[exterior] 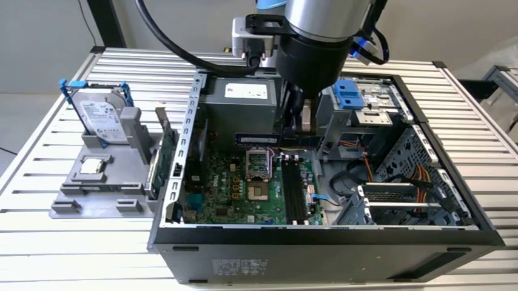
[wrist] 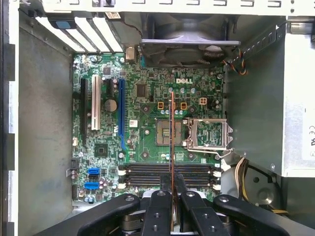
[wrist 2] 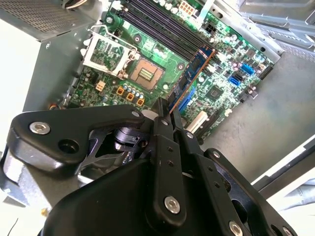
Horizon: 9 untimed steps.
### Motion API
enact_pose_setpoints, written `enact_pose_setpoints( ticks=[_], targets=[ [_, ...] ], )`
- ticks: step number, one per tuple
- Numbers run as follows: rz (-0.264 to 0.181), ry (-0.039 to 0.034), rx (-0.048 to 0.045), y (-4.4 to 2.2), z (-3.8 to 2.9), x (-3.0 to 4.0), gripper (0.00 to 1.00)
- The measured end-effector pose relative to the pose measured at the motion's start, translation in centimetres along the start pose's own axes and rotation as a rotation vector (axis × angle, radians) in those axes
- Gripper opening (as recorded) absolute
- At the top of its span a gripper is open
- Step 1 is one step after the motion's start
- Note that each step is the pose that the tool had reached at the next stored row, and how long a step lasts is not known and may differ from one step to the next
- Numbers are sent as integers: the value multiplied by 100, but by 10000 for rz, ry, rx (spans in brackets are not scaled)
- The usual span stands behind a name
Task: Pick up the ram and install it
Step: 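Insert the ram into the slot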
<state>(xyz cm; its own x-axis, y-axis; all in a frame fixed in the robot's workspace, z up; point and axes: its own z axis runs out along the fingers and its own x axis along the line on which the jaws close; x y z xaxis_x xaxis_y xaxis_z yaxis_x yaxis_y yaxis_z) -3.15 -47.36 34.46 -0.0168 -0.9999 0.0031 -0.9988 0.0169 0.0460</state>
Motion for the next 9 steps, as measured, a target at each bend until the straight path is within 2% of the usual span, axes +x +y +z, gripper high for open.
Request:
enact_pose_setpoints(
  ticks=[6,9],
  targets=[
    [0,0,0,0,4,0,0],
    [2,-3,80,0,20,0,0]
  ],
)
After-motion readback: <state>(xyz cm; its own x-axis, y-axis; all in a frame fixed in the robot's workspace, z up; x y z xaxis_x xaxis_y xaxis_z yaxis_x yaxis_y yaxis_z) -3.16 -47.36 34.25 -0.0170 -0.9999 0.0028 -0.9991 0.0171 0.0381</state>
